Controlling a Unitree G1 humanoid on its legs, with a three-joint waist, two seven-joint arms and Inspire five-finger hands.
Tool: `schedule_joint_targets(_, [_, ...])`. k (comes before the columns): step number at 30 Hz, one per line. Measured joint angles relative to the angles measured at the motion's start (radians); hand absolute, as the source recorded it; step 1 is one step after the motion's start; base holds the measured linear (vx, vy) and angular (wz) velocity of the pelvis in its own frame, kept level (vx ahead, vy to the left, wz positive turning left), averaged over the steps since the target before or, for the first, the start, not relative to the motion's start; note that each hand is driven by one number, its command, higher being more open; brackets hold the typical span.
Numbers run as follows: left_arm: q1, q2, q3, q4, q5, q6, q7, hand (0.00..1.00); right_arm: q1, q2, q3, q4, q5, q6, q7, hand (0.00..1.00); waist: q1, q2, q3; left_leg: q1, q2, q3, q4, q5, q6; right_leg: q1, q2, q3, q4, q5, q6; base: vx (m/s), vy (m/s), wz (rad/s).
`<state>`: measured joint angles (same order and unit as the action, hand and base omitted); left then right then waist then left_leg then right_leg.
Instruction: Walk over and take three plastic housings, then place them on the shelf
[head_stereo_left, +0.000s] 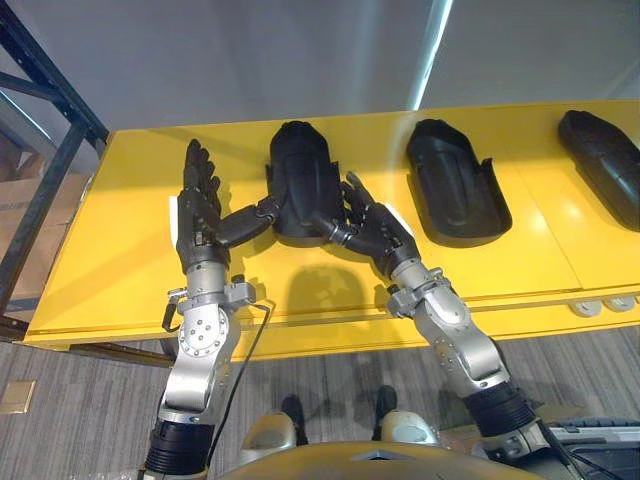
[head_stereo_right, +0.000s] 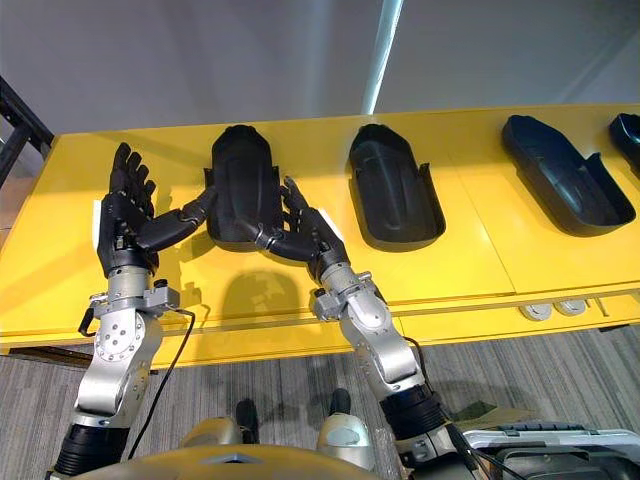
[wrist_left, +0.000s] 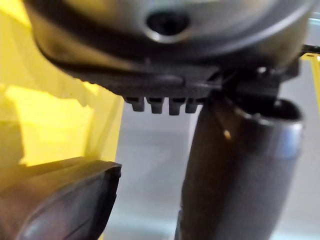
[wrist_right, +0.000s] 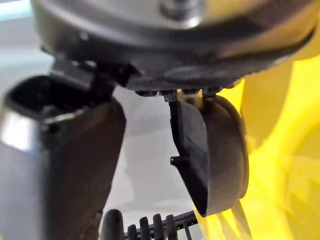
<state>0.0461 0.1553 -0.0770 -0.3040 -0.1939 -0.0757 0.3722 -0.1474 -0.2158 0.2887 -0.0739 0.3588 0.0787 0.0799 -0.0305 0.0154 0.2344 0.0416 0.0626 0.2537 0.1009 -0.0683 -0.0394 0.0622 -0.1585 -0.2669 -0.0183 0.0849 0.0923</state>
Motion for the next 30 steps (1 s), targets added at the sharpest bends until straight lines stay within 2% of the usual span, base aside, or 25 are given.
schedule_joint_targets(18, [-0.007,-0.001,-0.047,0.000,-0.001,0.080,-0.036,1.00,-0.002,0.018,0.052,0.000,0.009,0.001,0.024,1.00,-0.001,0.000,0.000,0.016,-0.001,0.009,0.000,0.000,0.000,0.012,-0.006,0.004,0.000,-0.003,-0.005,-0.01,0.002,-0.01])
schedule_joint_targets(22, [-0.007,-0.001,-0.047,0.000,0.000,0.081,-0.036,1.00,-0.001,0.018,0.053,0.000,-0.001,0.000,0.017,1.00,-0.002,0.000,0.000,0.021,-0.001,0.012,-0.001,0.000,0.000,0.016,-0.006,0.005,0.000,-0.003,-0.005,0.00,0.001,-0.02])
schedule_joint_targets(25, [-0.004,0.000,-0.042,0.000,0.000,0.080,-0.035,1.00,-0.001,0.018,0.051,-0.004,-0.077,-0.017,-0.018,1.00,0.002,0.000,0.000,0.028,-0.001,0.021,-0.004,0.000,0.000,0.017,-0.005,0.014,0.000,-0.003,-0.005,-0.02,0.006,-0.08])
schedule_joint_targets(28, [0.030,0.000,-0.023,0.000,0.001,0.077,-0.033,1.00,0.037,0.019,0.000,-0.107,-0.129,-0.032,-0.049,1.00,0.001,0.000,-0.001,0.051,-0.001,0.040,-0.017,-0.001,-0.001,0.027,0.001,0.029,-0.002,-0.002,-0.005,0.00,0.005,-0.15])
schedule_joint_targets(30, [0.063,-0.001,-0.003,0.000,0.001,0.076,-0.025,1.00,0.072,0.016,-0.063,-0.206,-0.129,-0.074,-0.060,1.00,-0.001,-0.001,-0.002,0.058,0.001,0.050,-0.017,-0.004,-0.003,0.028,0.004,0.040,-0.003,-0.002,-0.005,0.01,0.023,-0.19])
